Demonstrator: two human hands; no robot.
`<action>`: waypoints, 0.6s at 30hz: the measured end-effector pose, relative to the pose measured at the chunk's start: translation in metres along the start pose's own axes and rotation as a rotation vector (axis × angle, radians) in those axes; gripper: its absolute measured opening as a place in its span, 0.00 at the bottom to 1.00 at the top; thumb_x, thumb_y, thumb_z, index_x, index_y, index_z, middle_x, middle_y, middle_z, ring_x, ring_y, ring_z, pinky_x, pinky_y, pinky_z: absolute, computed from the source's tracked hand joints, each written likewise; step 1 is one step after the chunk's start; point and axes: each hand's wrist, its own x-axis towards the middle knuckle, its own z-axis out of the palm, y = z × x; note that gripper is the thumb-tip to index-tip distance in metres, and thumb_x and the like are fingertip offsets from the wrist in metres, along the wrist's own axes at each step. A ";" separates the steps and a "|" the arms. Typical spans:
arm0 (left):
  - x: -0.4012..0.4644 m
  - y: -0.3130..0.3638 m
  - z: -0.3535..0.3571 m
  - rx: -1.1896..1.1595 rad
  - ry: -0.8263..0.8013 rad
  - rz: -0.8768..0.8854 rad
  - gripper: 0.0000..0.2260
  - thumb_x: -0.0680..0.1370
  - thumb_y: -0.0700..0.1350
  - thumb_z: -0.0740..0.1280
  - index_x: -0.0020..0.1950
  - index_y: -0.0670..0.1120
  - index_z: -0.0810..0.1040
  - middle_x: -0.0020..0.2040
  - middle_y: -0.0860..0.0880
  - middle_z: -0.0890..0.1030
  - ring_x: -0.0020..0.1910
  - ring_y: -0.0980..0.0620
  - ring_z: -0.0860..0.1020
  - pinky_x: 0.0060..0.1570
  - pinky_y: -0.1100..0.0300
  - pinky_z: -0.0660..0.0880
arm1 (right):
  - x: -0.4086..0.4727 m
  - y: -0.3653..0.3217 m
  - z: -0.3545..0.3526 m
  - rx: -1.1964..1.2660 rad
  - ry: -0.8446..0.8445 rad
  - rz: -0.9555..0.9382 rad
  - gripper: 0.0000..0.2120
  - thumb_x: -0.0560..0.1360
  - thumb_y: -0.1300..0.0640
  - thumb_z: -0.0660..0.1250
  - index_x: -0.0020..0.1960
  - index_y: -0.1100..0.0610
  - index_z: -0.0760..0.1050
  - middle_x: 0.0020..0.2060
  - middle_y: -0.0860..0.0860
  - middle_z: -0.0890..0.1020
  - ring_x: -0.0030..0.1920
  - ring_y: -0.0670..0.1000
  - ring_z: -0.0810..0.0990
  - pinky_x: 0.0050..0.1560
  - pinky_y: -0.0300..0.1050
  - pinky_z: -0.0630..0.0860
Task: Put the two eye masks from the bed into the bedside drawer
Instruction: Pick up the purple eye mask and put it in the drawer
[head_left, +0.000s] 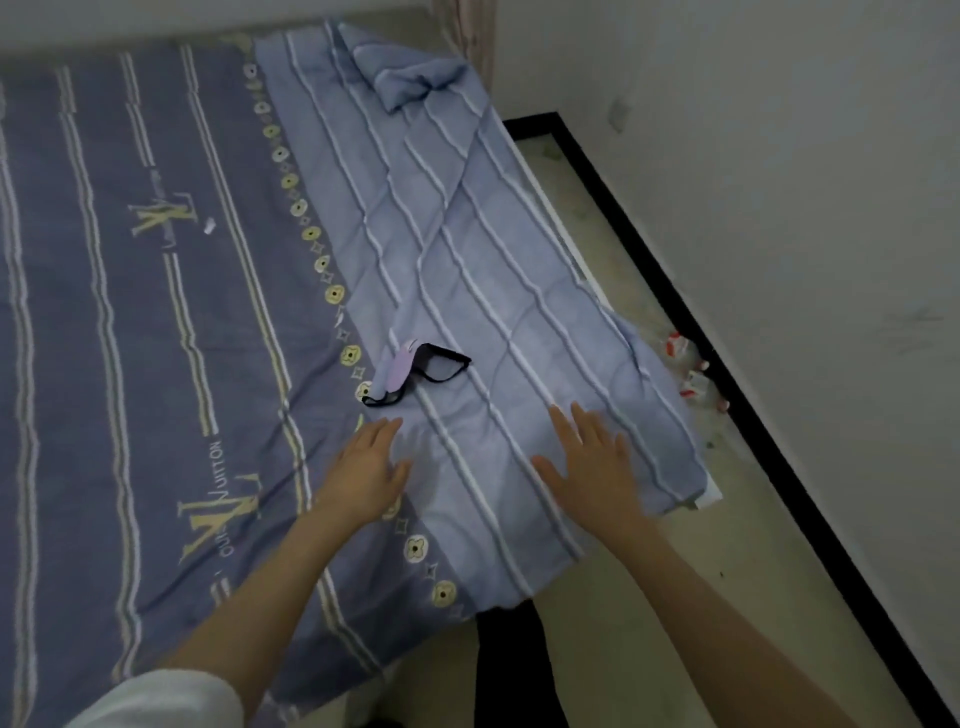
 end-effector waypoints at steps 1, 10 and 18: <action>0.016 0.005 0.005 -0.029 0.017 -0.042 0.25 0.77 0.46 0.61 0.72 0.42 0.58 0.72 0.39 0.63 0.70 0.40 0.62 0.68 0.46 0.63 | 0.021 0.009 0.002 -0.016 -0.023 -0.015 0.31 0.77 0.41 0.53 0.75 0.49 0.47 0.77 0.54 0.52 0.76 0.56 0.50 0.73 0.61 0.48; 0.129 0.016 0.033 -0.211 0.222 -0.310 0.30 0.75 0.43 0.64 0.72 0.41 0.53 0.73 0.39 0.60 0.70 0.39 0.63 0.63 0.43 0.67 | 0.169 0.057 0.052 -0.188 -0.296 -0.101 0.32 0.77 0.42 0.52 0.75 0.49 0.42 0.77 0.54 0.46 0.76 0.57 0.45 0.74 0.63 0.47; 0.172 -0.008 0.054 -0.252 0.403 -0.399 0.15 0.76 0.41 0.62 0.62 0.43 0.69 0.60 0.39 0.75 0.57 0.38 0.74 0.51 0.46 0.72 | 0.214 0.075 0.105 -0.233 -0.385 -0.124 0.43 0.70 0.37 0.62 0.74 0.45 0.39 0.76 0.54 0.37 0.75 0.61 0.38 0.69 0.72 0.50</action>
